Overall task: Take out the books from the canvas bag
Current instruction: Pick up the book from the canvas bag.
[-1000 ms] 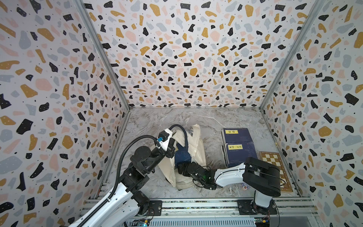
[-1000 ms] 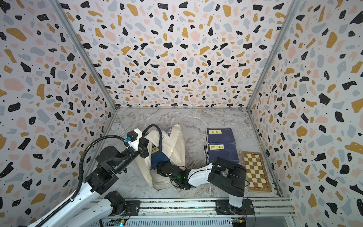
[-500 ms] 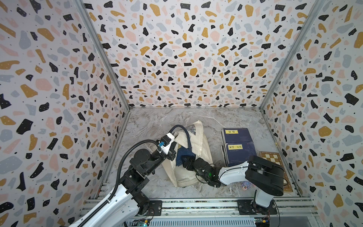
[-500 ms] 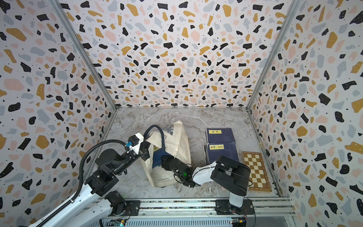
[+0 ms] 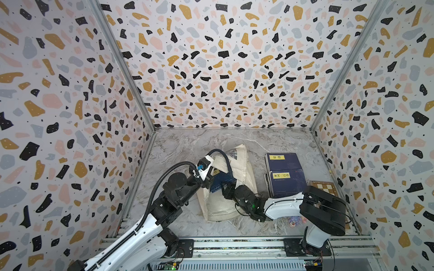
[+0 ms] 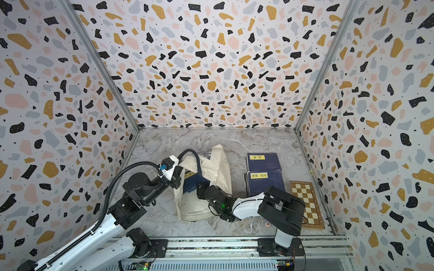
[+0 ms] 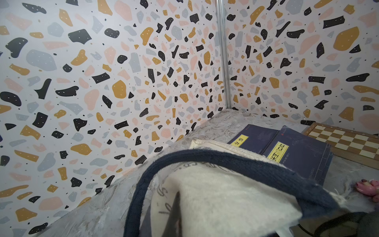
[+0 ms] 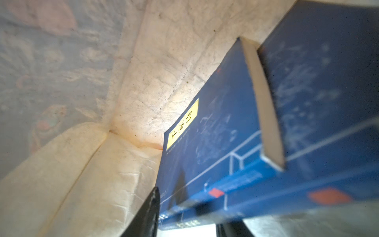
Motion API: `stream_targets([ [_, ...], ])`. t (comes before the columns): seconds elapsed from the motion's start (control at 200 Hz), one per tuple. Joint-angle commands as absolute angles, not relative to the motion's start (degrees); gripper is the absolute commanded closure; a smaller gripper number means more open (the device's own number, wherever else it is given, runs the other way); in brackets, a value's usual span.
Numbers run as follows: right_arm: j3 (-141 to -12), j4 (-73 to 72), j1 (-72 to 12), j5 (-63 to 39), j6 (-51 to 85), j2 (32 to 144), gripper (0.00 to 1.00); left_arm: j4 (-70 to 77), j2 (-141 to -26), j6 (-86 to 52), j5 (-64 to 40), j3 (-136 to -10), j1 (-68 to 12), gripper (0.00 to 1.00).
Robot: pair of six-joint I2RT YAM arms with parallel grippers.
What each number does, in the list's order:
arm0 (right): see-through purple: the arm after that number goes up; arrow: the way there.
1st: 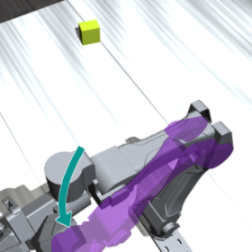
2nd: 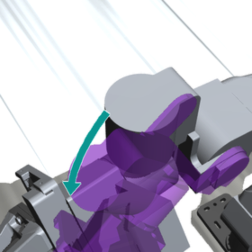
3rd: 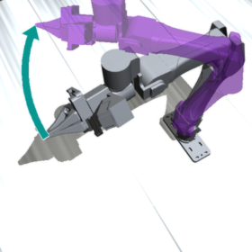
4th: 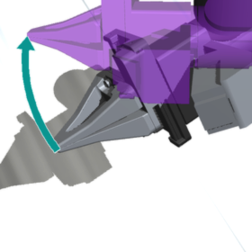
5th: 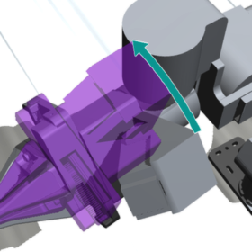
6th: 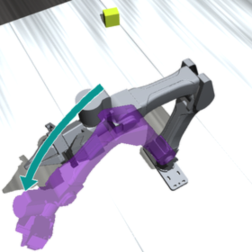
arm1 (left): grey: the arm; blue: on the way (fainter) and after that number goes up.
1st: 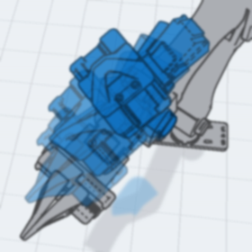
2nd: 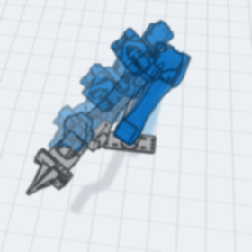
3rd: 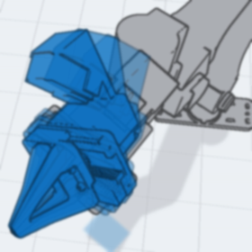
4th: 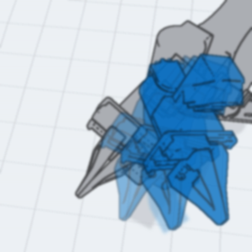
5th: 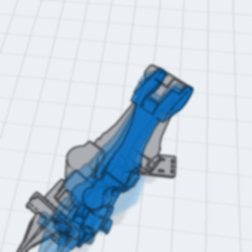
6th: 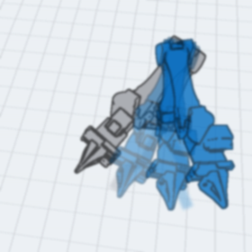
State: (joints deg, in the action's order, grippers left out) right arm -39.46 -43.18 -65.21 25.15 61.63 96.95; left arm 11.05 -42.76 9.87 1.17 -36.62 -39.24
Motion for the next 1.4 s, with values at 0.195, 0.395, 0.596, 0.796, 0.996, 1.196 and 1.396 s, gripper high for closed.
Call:
stream_targets([
  [0.195,-40.36,-39.9,-64.15,27.42,63.93,93.52,0.74,14.24,-44.0,10.36,8.29,-41.39,-39.51,1.0],
  [0.395,-39.11,-40.95,-63.84,26.64,63.95,92.31,0.82,13.05,-45.26,10.32,10.64,-42.16,-39.53,1.0],
  [0.596,-38.79,-38.55,-63.98,24.07,65.31,89.65,0.85,11.22,-46.78,10.37,13.59,-43.29,-39.55,1.0],
  [0.796,-42.2,-23.04,-65.29,21.05,70.9,87.39,0.78,8.78,-48.89,9.74,16.44,-44.94,-39.53,1.0],
  [0.996,-40.07,-20.26,-65.39,18.93,74.18,86.47,0.55,6.69,-50.47,9.32,17.23,-46.41,-39.55,1.0],
  [1.196,-37.83,-23.32,-64.28,19.73,74.82,87.42,0.52,6.68,-50.52,9.19,17.23,-46.29,-39.54,1.0],
  [1.396,-37.0,-25.15,-61.66,17.87,76.49,89.85,0.66,7.12,-50.18,9.18,17.05,-46.01,-39.55,1.0],
])
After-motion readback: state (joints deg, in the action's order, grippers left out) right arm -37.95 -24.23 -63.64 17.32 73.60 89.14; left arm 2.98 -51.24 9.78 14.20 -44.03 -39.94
